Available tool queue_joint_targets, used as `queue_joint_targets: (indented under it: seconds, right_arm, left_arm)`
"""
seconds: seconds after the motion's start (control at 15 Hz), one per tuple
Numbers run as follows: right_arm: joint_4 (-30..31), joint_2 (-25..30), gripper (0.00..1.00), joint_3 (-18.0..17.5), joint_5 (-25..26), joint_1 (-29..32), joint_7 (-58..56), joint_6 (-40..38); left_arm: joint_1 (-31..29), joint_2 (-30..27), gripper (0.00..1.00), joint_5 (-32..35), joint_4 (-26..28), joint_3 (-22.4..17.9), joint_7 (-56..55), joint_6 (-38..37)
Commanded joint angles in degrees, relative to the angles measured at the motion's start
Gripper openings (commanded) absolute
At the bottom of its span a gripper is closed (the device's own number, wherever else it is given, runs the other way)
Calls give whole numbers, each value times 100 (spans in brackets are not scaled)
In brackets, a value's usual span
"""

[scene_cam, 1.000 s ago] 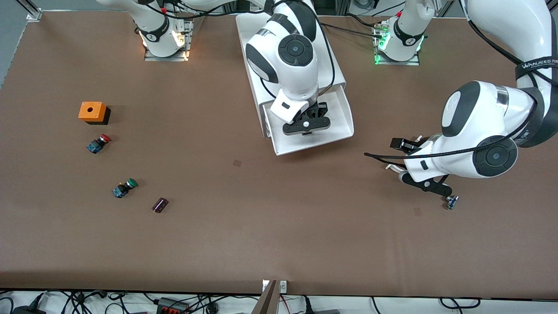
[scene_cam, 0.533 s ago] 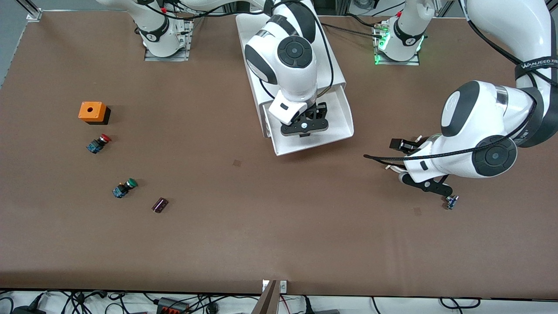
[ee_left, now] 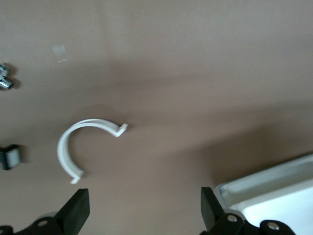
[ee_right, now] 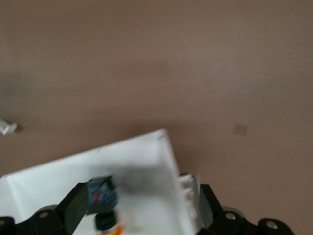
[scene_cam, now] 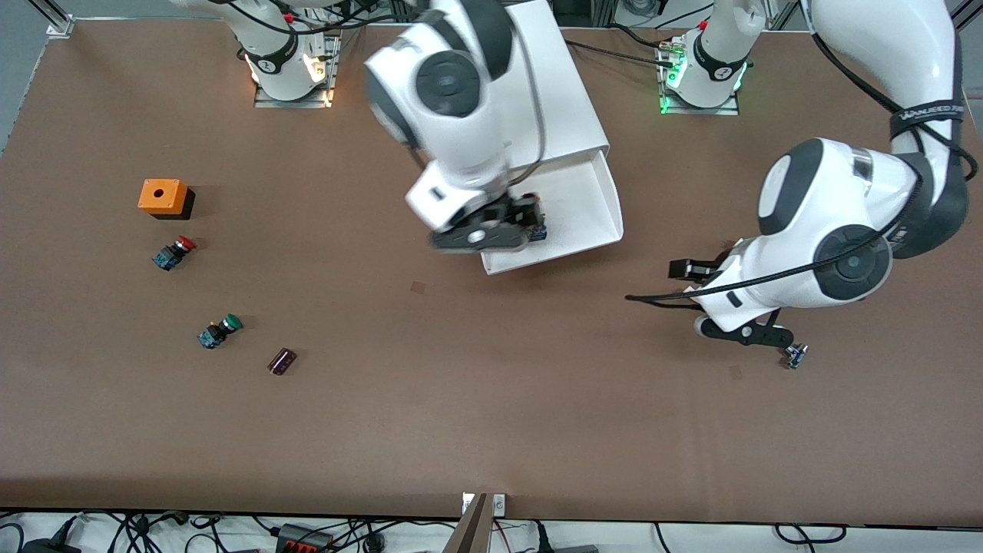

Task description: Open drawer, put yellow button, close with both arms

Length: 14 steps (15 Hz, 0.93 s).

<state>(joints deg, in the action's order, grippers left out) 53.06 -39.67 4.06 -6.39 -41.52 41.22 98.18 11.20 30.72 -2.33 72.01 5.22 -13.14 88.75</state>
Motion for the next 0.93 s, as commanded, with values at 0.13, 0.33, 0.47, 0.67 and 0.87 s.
queue_joint_targets:
  seconds: [0.13, 0.33, 0.47, 0.67, 0.87]
  right_arm:
    - [20, 100, 100, -54, 349, 1091, -1219, -246]
    - [90, 109, 100, -54, 604, 1689, -2230, -474]
    - [239, 100, 100, -54, 552, 2154, -2364, -536]
    - [336, 91, 100, -63, 569, 2701, -2784, -501]
    - [328, 91, 100, -28, 613, 2929, -3216, -492]
  left_arm:
    - [671, 57, 100, -137, 225, 5, -1637, 958]
    - [971, 197, 100, -137, 454, 5, -2148, 1635]
    - [1225, 215, 100, -119, 594, 5, -2473, 1899]
    - [1454, 180, 100, -119, 989, 5, -2772, 2286]
    - [1700, 23, 100, -119, 1279, 5, -3036, 2305]
